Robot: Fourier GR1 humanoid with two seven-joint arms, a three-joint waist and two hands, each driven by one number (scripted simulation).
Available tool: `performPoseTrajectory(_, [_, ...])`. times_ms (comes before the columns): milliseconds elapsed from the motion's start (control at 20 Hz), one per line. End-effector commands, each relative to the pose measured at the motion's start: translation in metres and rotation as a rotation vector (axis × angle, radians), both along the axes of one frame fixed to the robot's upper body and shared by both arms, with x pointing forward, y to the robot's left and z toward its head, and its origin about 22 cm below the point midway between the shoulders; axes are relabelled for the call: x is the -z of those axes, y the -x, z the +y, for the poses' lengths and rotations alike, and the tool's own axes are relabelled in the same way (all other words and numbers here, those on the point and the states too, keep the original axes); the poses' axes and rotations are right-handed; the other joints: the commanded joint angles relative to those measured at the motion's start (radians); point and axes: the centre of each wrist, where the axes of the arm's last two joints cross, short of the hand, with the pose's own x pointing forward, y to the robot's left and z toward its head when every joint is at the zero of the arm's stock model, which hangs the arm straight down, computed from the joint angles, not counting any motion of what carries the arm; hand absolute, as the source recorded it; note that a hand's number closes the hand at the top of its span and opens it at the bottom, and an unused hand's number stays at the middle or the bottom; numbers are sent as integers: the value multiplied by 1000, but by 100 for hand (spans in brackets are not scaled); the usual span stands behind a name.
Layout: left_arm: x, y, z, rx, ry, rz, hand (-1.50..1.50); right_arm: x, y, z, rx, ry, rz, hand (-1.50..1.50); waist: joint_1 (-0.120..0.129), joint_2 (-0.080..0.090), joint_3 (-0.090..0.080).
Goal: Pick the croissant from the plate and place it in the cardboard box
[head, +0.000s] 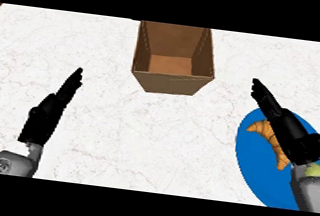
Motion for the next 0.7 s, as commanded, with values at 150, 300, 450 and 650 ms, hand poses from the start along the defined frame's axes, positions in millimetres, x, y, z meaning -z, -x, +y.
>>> performPoseTrajectory(150, [-1,-5,17,-115,-44,-10,0,-47,-33,11,-286,-324,-198,-150,5,-26,24])
performPoseTrajectory(300, [4,2,28,-143,-66,24,0,-117,-38,-41,-122,330,-359,-150,8,-46,6])
performPoseTrajectory(450, [0,6,19,-162,-40,4,0,-14,-47,-42,47,-177,-221,-150,8,-24,23])
performPoseTrajectory(650, [11,22,30,-176,-35,31,0,-1,-54,-77,-14,-321,-282,-150,1,-27,22])
